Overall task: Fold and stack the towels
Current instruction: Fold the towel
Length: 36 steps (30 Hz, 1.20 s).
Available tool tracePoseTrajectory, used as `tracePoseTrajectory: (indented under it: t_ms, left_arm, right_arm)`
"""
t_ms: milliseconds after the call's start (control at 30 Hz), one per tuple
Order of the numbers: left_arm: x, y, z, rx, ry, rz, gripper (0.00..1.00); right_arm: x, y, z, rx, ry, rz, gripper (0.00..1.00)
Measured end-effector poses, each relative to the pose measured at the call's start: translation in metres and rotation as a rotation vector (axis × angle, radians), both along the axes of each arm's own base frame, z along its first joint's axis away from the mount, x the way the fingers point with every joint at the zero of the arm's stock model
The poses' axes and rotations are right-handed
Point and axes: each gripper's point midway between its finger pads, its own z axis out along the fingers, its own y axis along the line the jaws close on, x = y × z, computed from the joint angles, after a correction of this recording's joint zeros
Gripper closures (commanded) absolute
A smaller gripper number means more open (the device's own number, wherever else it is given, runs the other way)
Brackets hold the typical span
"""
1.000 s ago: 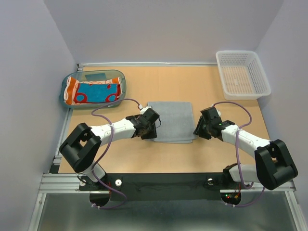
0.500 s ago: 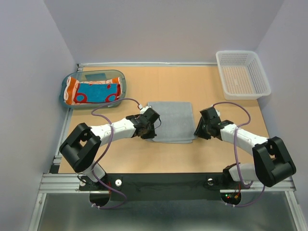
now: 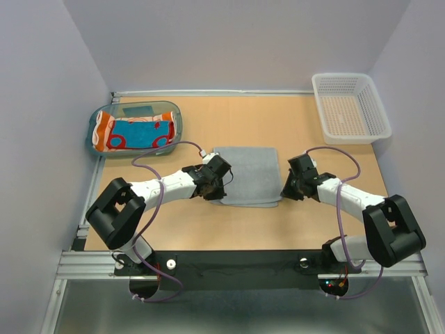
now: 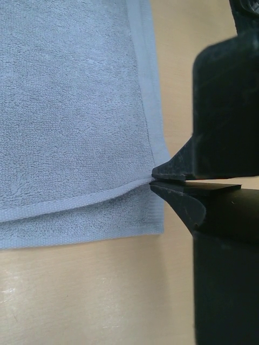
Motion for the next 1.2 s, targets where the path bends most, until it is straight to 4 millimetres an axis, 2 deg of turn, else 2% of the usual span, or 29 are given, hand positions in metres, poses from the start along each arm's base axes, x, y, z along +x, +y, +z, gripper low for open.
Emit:
tracePoseTrajectory:
  t_ms: [133, 367, 467, 600, 733, 900, 1000, 1067, 1200]
  left_arm:
    - [0.000, 0.001, 0.000, 0.006, -0.002, 0.000, 1.00]
    - [0.005, 0.000, 0.006, 0.011, -0.020, 0.000, 1.00]
    - [0.011, -0.002, 0.017, 0.022, -0.039, -0.003, 1.00]
    - [0.029, -0.005, 0.039, 0.021, -0.091, 0.004, 1.00]
    - [0.045, 0.003, 0.054, 0.043, -0.129, 0.023, 1.00]
    - [0.046, 0.021, 0.057, 0.081, -0.133, 0.040, 1.00]
    - [0.037, 0.031, 0.048, 0.085, -0.124, 0.040, 1.00]
    - [0.022, 0.041, 0.027, 0.108, -0.080, 0.032, 1.00]
    - [0.007, 0.049, -0.003, 0.134, -0.017, 0.017, 1.00]
  right_arm:
    - [-0.002, -0.002, -0.001, -0.010, 0.006, 0.002, 0.99]
    - [-0.003, -0.003, -0.001, -0.018, 0.010, 0.011, 0.99]
    - [-0.005, -0.004, 0.004, -0.035, 0.033, 0.024, 0.99]
    - [0.004, 0.000, 0.023, -0.038, 0.020, 0.044, 0.99]
    - [0.010, 0.007, 0.041, -0.020, 0.014, 0.072, 0.99]
    - [-0.004, 0.014, 0.045, 0.023, 0.067, 0.115, 0.98]
    - [-0.014, 0.021, 0.044, 0.057, 0.106, 0.141, 0.97]
    - [-0.020, 0.024, 0.042, 0.075, 0.127, 0.154, 0.96]
    - [-0.030, 0.030, 0.030, 0.092, 0.170, 0.182, 0.96]
